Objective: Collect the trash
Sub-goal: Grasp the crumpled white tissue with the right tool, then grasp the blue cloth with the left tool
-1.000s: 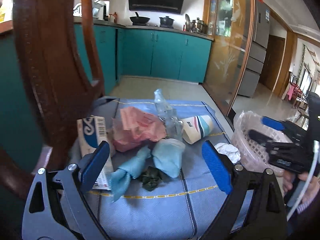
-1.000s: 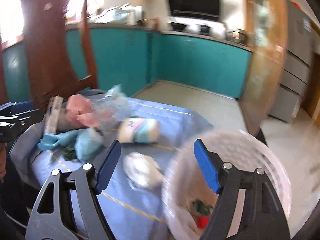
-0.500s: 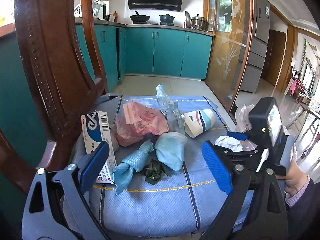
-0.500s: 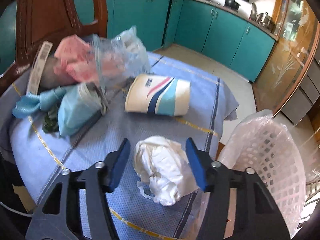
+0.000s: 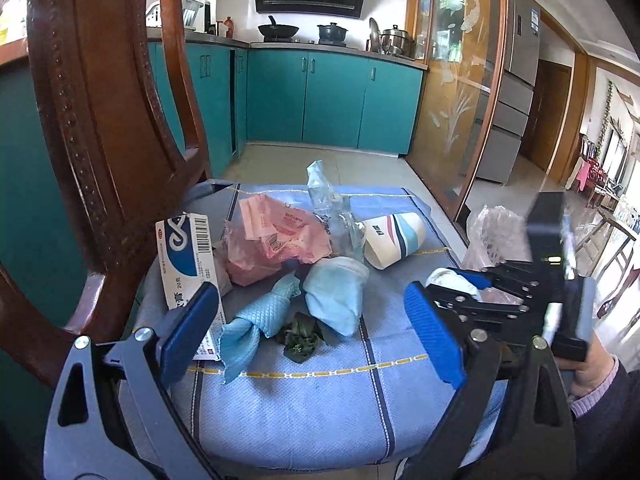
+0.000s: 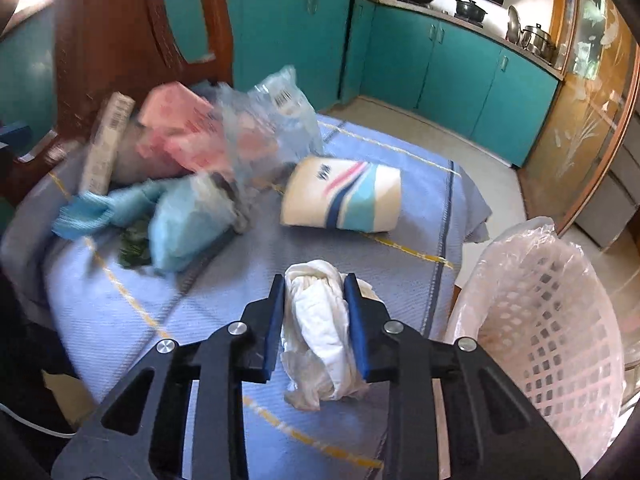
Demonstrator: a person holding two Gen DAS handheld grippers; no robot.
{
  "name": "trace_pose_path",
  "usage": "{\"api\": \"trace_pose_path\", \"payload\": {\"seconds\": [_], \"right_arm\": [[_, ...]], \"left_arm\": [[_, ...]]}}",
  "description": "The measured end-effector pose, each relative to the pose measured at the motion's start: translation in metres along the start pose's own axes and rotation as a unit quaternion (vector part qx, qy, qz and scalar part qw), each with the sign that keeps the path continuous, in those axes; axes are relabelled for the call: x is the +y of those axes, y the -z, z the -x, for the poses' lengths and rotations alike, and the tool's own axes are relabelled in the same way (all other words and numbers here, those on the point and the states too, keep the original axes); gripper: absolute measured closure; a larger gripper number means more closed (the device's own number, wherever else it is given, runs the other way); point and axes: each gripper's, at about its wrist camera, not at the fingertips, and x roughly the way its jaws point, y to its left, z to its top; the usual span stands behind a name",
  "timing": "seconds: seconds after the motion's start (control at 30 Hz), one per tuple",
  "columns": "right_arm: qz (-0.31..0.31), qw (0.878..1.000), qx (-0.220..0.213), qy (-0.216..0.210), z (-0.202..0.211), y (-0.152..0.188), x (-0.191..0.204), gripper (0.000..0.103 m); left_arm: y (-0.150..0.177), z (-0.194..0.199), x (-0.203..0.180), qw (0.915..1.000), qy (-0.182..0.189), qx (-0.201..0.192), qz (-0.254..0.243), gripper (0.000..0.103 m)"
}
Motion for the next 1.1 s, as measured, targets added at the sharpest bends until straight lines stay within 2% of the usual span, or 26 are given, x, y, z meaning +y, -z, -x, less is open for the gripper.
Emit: {"api": "trace_pose_path", "payload": {"seconds": [0.1, 0.2, 0.33, 0.4, 0.53, 0.6, 0.8, 0.9, 0.97, 1.1], "right_arm": [[-0.008, 0.999, -0.019, -0.042, 0.017, 0.002, 0.007, 0.073], [-0.001, 0.998, -0.025, -0.065, 0.025, 0.004, 0.015, 0.073], [0.012, 0.999, -0.006, -0.05, 0.02, 0.01, 0.022, 0.067], [0.009, 0.999, 0.004, -0.038, 0.015, 0.013, 0.021, 0.059], [0.005, 0.999, 0.014, -0.034, 0.01, 0.015, 0.018, 0.051], [0.008, 0.999, 0.019, -0.033, 0.007, 0.016, 0.019, 0.047], [0.023, 0.999, 0.029, -0.028, 0.002, 0.019, 0.025, 0.047], [0.023, 0.999, 0.029, -0.029, 0.001, 0.019, 0.026, 0.047], [0.022, 0.999, 0.028, -0.03, 0.001, 0.019, 0.026, 0.047], [0.019, 0.999, 0.028, -0.031, 0.001, 0.018, 0.025, 0.047]], "left_arm": [[0.001, -0.001, 0.003, 1.0, -0.002, 0.0, 0.003, 0.009], [0.002, -0.001, 0.004, 1.0, -0.003, 0.001, 0.004, 0.009], [0.004, -0.005, 0.005, 0.9999, -0.008, 0.01, 0.002, 0.009], [0.006, -0.007, 0.007, 0.9998, -0.011, 0.016, 0.005, 0.009], [0.01, -0.015, 0.012, 0.9993, -0.001, 0.035, 0.013, 0.01], [0.012, -0.02, 0.014, 0.9989, 0.005, 0.045, 0.014, 0.015], [0.017, -0.036, 0.024, 0.997, 0.016, 0.071, 0.026, 0.027], [0.022, -0.046, 0.03, 0.9955, 0.02, 0.088, 0.03, 0.038], [0.022, -0.056, 0.034, 0.9942, 0.031, 0.098, 0.031, 0.05], [0.018, -0.084, 0.03, 0.9931, 0.016, 0.115, -0.017, 0.053]]}}
